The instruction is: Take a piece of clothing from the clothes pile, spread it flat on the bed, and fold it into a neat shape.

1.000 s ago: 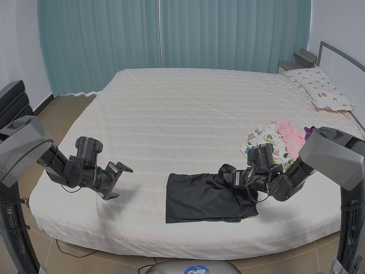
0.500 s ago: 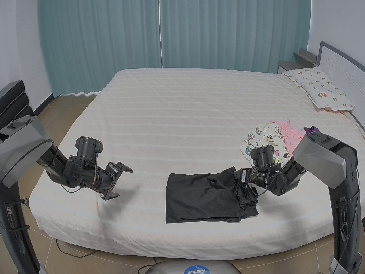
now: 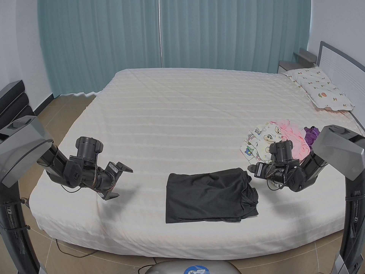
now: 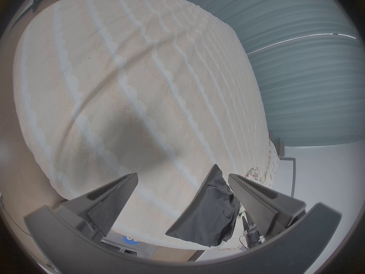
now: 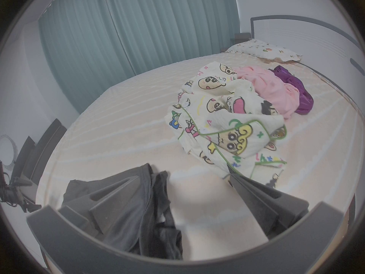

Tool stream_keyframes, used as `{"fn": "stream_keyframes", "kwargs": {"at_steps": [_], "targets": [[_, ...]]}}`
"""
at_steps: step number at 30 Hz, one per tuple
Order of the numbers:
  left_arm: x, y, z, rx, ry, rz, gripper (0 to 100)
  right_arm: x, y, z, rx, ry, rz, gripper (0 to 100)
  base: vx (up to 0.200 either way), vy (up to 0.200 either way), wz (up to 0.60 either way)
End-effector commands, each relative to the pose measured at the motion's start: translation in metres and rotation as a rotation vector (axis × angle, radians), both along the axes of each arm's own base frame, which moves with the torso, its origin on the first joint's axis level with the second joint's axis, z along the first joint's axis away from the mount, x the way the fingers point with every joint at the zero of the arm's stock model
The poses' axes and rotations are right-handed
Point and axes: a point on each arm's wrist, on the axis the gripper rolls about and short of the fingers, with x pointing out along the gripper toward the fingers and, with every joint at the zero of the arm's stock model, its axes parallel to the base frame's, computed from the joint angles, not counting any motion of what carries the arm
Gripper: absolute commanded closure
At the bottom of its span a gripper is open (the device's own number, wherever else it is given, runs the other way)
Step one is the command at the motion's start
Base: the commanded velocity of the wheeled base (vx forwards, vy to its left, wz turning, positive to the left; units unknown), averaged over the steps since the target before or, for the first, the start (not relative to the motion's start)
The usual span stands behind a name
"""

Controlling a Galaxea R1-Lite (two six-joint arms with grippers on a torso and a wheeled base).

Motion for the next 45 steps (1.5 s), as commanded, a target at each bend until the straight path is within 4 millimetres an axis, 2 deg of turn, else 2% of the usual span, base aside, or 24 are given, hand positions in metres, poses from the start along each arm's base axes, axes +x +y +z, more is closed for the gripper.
{"fn": "stream_keyframes", "kwargs": {"at_steps": [1, 5, 10, 13, 16, 20, 26, 32, 38, 42, 45], "targets": [[0.000, 0.000, 0.000, -0.001, 0.001, 0.000, 0, -0.036, 0.019, 0.026, 0.022, -0.001, 0.093, 0, 0.000, 0.000, 0.00], [0.000, 0.000, -0.001, 0.000, 0.003, 0.000, 0, -0.054, 0.041, 0.014, 0.007, 0.058, 0.173, 0, 0.000, 0.000, 0.00], [0.000, 0.000, -0.001, 0.000, 0.003, 0.000, 0, -0.061, 0.050, -0.004, -0.022, 0.114, 0.213, 0, 0.000, 0.000, 0.00], [0.000, 0.000, 0.000, -0.001, 0.001, 0.000, 0, -0.069, 0.047, -0.019, -0.076, 0.173, 0.242, 0, 0.000, 0.000, 0.00], [0.000, 0.000, 0.000, -0.001, 0.001, 0.000, 0, -0.073, 0.041, -0.023, -0.100, 0.194, 0.249, 0, 0.000, 0.000, 0.00], [0.000, 0.000, 0.000, 0.000, 0.001, -0.001, 0, -0.079, 0.019, -0.028, -0.129, 0.237, 0.216, 0, 0.000, 0.000, 0.00], [0.000, 0.000, 0.000, 0.000, 0.001, -0.001, 0, -0.103, -0.008, -0.025, -0.141, 0.293, 0.173, 0, 0.000, 0.000, 0.00], [0.000, 0.000, 0.000, -0.001, 0.001, 0.000, 0, -0.122, -0.019, -0.006, -0.087, 0.275, 0.182, 0, 0.000, 0.000, 0.00], [0.000, 0.000, 0.000, 0.000, 0.001, -0.001, 0, -0.122, -0.019, 0.004, 0.000, 0.220, 0.178, 0, 0.000, 0.000, 0.00], [0.000, 0.000, 0.000, -0.001, 0.001, 0.000, 0, -0.116, -0.009, 0.005, 0.176, 0.188, 0.144, 0, 0.000, 0.000, 0.00], [0.000, 0.000, 0.000, -0.001, 0.001, 0.000, 0, -0.114, -0.007, -0.007, 0.249, 0.234, 0.149, 0, 0.000, 0.000, 0.00]]}}
